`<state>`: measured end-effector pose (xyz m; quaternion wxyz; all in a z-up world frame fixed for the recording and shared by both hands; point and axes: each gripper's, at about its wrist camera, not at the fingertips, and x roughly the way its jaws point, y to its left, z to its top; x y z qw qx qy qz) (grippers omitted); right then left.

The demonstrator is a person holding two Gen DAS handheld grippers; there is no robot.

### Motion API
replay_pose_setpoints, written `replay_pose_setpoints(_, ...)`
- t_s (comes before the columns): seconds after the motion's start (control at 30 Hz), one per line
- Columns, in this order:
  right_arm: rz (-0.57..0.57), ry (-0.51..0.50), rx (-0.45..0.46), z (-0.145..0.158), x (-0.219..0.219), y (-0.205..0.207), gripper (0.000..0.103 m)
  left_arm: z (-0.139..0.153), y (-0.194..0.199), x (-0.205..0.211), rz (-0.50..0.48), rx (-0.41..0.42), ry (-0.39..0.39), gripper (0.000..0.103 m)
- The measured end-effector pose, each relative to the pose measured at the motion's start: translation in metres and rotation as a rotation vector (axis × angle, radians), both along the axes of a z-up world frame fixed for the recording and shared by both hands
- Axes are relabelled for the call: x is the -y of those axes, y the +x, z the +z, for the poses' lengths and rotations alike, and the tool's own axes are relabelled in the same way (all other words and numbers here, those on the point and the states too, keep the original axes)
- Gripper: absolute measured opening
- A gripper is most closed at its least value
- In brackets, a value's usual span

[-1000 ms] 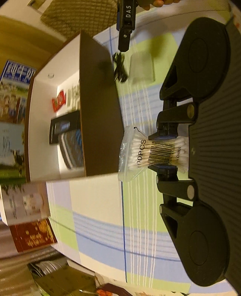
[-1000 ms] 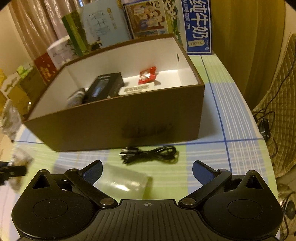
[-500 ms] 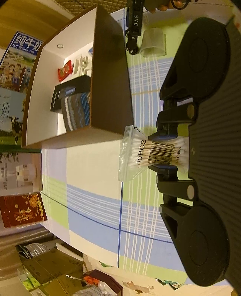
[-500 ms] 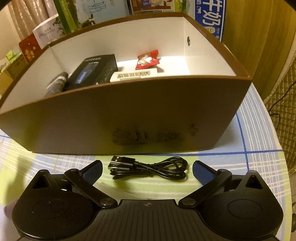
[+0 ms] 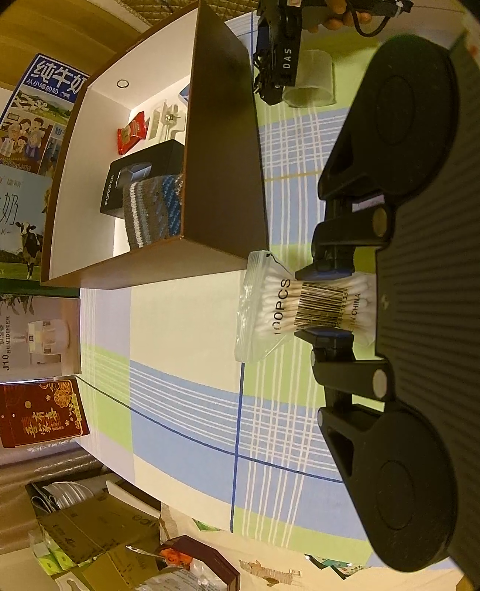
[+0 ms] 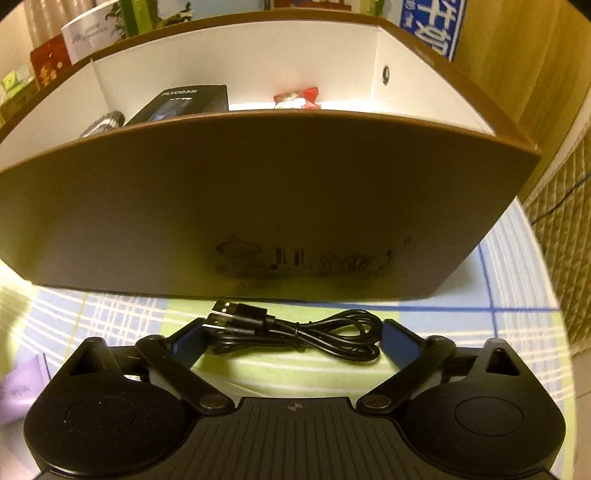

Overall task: Organize objects
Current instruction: 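Grasp the black USB cable with the right tool while the left tool holds the swab bag, then carry the swab bag with the left tool while the right tool carries the cable over the box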

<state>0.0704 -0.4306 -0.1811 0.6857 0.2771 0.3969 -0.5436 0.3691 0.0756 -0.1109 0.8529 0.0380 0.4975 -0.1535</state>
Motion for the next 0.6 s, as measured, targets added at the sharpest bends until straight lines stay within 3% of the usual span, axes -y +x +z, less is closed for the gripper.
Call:
replay_pose_setpoints(0.23, 0.011, -0.011, 0.002, 0.014, -0.010, -0.003, 0.094, 0.004, -0.004, 0.002, -0.008, 0.009, -0.009, 0.020)
replay_pose_setpoints(0.6, 0.042, -0.053, 0.083, 0.070, -0.043, -0.017, 0.093, 0.028, -0.012, 0.012, -0.044, 0.051, -0.044, 0.020)
